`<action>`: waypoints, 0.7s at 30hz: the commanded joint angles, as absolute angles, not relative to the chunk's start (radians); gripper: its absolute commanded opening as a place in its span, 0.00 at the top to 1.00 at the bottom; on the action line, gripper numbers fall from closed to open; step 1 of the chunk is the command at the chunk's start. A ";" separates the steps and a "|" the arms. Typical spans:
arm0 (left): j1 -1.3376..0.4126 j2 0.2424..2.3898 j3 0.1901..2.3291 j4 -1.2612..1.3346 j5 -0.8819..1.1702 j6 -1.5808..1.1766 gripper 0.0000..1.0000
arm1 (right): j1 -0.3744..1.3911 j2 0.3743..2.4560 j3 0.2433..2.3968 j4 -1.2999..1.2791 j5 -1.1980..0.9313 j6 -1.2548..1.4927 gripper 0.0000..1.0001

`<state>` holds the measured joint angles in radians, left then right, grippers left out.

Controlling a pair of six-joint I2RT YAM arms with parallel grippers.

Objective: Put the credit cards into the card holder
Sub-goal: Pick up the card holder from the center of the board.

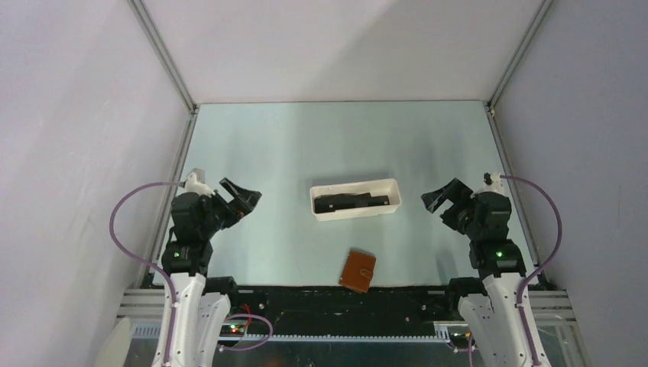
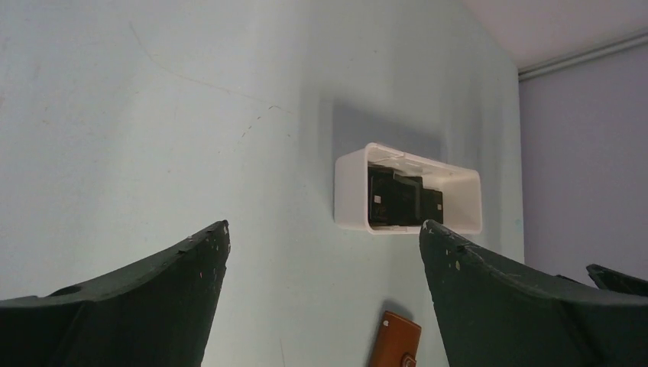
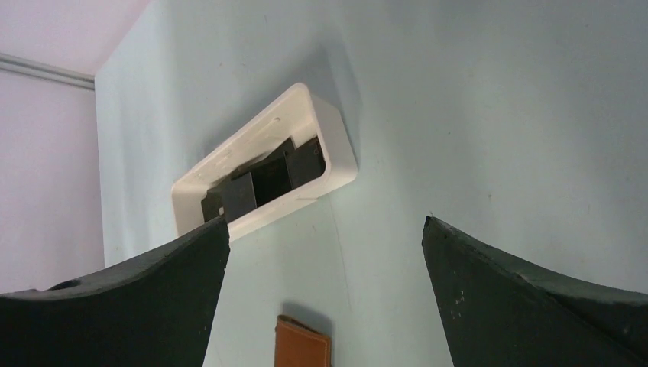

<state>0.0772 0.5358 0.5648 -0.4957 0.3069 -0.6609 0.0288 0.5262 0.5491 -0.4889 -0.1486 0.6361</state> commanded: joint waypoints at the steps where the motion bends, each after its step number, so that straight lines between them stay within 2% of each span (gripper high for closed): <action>1: 0.089 0.550 0.607 -0.460 0.396 -0.637 0.02 | 0.032 0.563 0.626 -0.597 -0.192 0.617 0.00; 8: 0.031 0.634 0.523 -0.431 0.585 -0.699 0.02 | 0.076 0.610 0.672 -0.743 -0.320 0.630 0.00; 11: -0.131 0.657 0.506 -0.420 0.564 -0.749 0.02 | 0.152 0.649 0.666 -0.759 -0.355 0.651 0.00; 15: -0.384 0.720 0.471 -0.344 0.430 -0.854 0.02 | 0.263 0.696 0.649 -0.749 -0.380 0.709 0.00; 18: -0.574 0.842 0.443 -0.245 0.379 -0.946 0.02 | 0.334 0.742 0.614 -0.699 -0.417 0.759 0.06; 21: -0.677 0.998 0.440 -0.115 0.351 -0.998 0.00 | 0.401 0.782 0.559 -0.639 -0.442 0.816 0.08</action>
<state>-0.5583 0.8509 0.4484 -0.3111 0.4187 -0.8730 0.3389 0.7471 0.6079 -0.7097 -0.3775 0.7277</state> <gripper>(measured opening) 0.985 0.933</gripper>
